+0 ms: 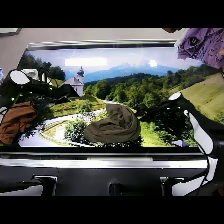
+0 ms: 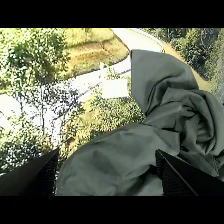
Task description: Fold the clothes and pants, and hang the long-sleeved shirts on hangers.
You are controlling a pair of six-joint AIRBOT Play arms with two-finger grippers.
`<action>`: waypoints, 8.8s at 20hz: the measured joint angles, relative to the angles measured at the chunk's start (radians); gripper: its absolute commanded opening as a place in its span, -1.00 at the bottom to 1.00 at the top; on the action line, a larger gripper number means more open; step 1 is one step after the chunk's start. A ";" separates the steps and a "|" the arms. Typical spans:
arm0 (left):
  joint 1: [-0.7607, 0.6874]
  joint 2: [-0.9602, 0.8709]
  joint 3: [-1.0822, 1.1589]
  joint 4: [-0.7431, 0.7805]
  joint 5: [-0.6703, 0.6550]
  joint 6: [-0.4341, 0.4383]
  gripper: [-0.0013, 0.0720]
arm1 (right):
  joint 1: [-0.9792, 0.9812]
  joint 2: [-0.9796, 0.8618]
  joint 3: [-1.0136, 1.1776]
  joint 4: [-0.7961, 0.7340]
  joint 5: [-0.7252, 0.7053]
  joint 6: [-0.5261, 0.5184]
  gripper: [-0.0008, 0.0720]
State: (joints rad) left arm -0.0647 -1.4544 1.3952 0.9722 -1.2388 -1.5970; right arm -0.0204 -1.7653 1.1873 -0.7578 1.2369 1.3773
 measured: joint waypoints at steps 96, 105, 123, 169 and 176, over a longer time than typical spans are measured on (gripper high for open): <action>0.211 -0.149 0.170 0.119 0.020 -0.106 1.00 | -0.328 -0.053 0.233 -0.201 0.090 -0.050 0.51; 0.286 -0.044 -0.057 0.071 0.017 0.004 1.00 | -0.219 -0.083 0.209 -0.163 0.018 -0.076 -0.90; 0.187 -0.232 -0.317 -0.296 0.276 0.313 -0.41 | -0.207 0.093 0.208 -0.175 0.048 -0.037 -0.90; 0.332 0.060 0.548 -0.053 0.122 0.167 -0.93 | -0.205 0.374 0.756 -0.257 0.089 0.311 -0.90; 0.166 -0.364 0.548 -0.055 0.339 0.188 -0.93 | -0.169 -0.072 0.726 -0.232 -0.027 0.283 -0.90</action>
State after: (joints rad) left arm 0.1013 -1.8179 1.9434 0.9169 -0.8997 -1.4094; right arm -0.1890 -1.8370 1.9137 -0.9897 1.2095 1.6608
